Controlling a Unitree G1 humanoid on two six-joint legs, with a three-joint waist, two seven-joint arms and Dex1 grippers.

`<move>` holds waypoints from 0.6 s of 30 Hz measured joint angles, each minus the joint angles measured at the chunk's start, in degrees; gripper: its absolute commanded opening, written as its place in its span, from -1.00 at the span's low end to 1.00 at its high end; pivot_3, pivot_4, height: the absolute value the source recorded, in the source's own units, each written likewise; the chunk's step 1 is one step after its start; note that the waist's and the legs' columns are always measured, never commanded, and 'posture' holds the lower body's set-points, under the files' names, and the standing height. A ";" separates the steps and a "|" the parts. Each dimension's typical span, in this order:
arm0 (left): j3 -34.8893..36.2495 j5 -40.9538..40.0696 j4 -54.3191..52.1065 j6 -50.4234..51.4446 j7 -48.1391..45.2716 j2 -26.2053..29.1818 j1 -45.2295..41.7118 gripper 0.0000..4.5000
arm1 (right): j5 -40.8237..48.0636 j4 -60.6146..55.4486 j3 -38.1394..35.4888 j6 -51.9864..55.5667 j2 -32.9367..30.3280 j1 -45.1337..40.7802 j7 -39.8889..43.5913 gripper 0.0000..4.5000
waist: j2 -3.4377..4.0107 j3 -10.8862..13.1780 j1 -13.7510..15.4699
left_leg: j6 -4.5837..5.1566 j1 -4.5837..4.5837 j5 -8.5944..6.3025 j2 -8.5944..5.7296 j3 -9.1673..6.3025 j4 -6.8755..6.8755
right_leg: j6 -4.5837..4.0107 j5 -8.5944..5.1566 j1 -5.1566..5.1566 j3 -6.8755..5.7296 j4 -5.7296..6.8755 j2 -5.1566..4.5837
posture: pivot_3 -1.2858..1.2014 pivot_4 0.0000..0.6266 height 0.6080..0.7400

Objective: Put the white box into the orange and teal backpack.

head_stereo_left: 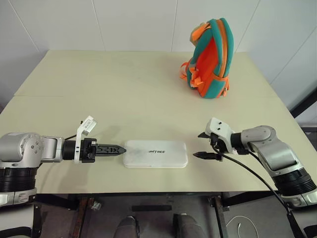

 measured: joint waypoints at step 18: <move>-5.39 1.13 11.33 -0.52 0.69 -4.11 -6.44 0.99 | 0.04 -1.47 0.17 0.37 1.79 0.87 -1.65 1.00 | 0.00 0.00 0.18 | -0.02 -0.01 0.01 -0.03 -0.05 0.03 | 0.00 0.00 0.04 -0.03 0.01 -0.01 | 0.03 -0.52 1.00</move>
